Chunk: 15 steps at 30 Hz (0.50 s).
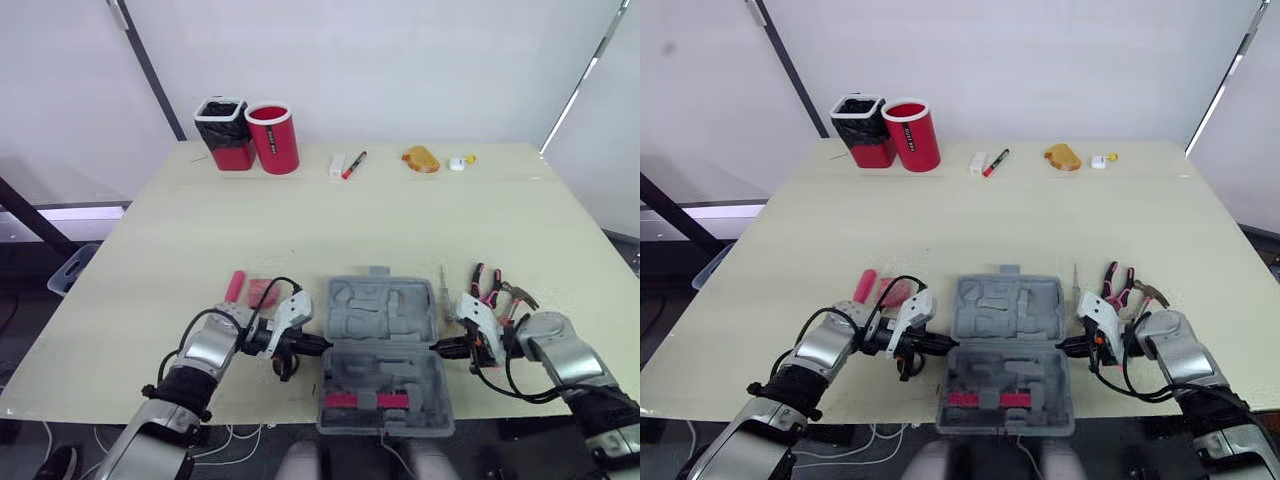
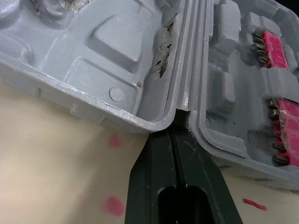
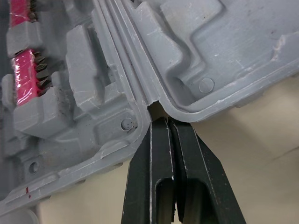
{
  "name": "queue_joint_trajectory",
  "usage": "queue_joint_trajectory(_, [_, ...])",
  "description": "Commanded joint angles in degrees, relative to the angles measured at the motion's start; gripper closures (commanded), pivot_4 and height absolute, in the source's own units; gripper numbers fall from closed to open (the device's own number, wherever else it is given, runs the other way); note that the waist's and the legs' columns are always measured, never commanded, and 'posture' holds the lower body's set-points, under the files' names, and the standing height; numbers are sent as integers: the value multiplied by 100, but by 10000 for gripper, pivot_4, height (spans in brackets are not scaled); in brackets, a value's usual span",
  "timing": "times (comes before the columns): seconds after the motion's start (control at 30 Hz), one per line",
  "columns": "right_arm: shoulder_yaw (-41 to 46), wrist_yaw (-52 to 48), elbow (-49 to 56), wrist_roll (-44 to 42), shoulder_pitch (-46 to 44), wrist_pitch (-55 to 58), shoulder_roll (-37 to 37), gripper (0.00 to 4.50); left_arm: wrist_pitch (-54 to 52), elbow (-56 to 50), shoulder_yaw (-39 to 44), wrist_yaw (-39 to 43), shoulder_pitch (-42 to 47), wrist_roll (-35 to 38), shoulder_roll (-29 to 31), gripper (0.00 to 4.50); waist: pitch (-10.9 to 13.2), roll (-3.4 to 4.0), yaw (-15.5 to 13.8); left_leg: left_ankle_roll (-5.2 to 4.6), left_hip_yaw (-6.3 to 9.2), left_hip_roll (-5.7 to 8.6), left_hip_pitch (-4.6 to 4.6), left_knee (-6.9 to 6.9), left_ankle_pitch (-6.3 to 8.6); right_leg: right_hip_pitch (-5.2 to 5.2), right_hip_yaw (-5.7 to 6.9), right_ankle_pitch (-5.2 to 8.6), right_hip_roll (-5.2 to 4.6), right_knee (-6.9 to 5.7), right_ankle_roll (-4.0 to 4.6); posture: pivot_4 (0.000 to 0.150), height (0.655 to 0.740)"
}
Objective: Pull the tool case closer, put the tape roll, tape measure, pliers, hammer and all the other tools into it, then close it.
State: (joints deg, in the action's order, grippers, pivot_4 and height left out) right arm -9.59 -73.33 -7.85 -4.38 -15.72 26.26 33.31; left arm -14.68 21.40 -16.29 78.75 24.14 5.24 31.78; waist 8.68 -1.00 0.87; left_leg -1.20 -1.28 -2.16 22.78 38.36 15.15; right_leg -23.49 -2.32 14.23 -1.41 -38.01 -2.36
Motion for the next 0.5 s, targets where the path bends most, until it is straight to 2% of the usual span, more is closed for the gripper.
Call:
queue_joint_trajectory(0.03, [-229,74,475,-216,267,233,-65,44328,-71,-271,-383,302,-233,-86,97,45000,0,0,0,0,0,-1,0,0,0,0,0,0,2,0,0,1500,7400])
queue_joint_trajectory(0.2, [-222,321,741,-338,454,432,-85,44328,-298,-408,-369,255,-242,-42,147,45000,0,0,0,0,0,-3,-1,1,0,0,-1,0,6,-1,1,1500,7400])
queue_joint_trajectory(0.5, [-247,582,626,-417,382,403,-109,44328,-244,-299,-235,162,-122,-35,235,45000,-2,-4,6,0,-1,-4,-3,7,0,1,-2,0,10,-4,0,1500,7400])
